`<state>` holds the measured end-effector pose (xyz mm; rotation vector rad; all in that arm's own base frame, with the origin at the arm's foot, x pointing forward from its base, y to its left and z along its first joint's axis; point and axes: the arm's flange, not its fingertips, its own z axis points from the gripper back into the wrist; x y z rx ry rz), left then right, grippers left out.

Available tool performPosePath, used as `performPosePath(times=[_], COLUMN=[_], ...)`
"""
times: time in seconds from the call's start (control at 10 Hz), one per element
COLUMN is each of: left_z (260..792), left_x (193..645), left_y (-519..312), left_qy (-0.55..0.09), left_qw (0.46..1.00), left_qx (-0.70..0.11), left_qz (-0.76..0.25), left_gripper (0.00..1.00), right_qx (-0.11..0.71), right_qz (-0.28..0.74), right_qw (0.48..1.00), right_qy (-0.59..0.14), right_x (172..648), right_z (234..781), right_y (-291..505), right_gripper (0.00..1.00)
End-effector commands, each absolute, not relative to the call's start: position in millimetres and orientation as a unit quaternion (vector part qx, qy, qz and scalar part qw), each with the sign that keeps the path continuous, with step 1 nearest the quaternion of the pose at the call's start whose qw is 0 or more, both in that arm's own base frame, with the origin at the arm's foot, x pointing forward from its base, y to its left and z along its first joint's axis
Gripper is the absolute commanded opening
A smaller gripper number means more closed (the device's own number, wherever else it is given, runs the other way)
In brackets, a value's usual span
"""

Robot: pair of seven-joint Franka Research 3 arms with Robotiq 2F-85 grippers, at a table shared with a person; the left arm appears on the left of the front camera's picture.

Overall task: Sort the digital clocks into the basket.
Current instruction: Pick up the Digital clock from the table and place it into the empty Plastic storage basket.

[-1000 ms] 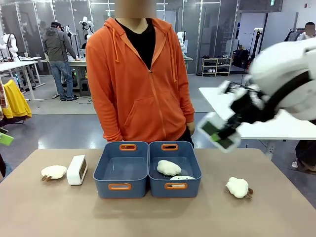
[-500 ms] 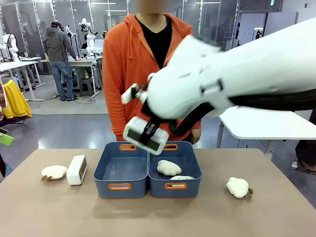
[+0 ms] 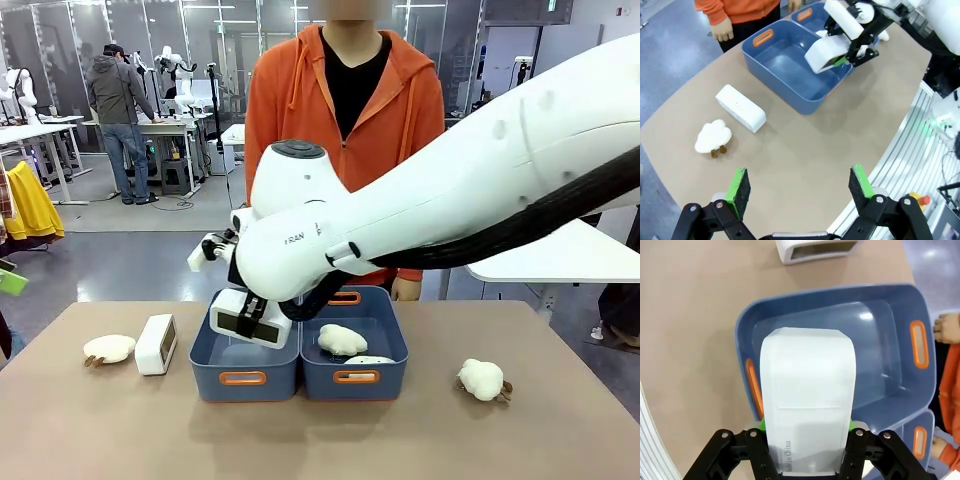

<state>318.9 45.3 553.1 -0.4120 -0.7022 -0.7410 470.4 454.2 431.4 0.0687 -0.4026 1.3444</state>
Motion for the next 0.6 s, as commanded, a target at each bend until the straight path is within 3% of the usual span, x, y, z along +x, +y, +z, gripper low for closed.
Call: performPosePath(times=[0.0,0.2,0.5], left_z=[552,552,552], left_x=[320,320,320], left_y=[47,47,47], left_qy=[-0.336,-0.336,-0.336], left_qw=[0.846,0.846,0.846], left_qx=[-0.205,-0.205,-0.205], left_qz=[-0.361,-0.361,-0.361], left_gripper=[1.0,1.0,1.0], right_qx=[0.034,0.032,0.044], right_qz=[0.604,0.601,0.596], right_qw=[0.779,0.782,0.787], right_qy=[-0.167,-0.16,-0.153], right_x=[487,496,501], right_z=[427,410,400], right_y=[476,479,471], right_gripper=[0.52,0.52,0.89])
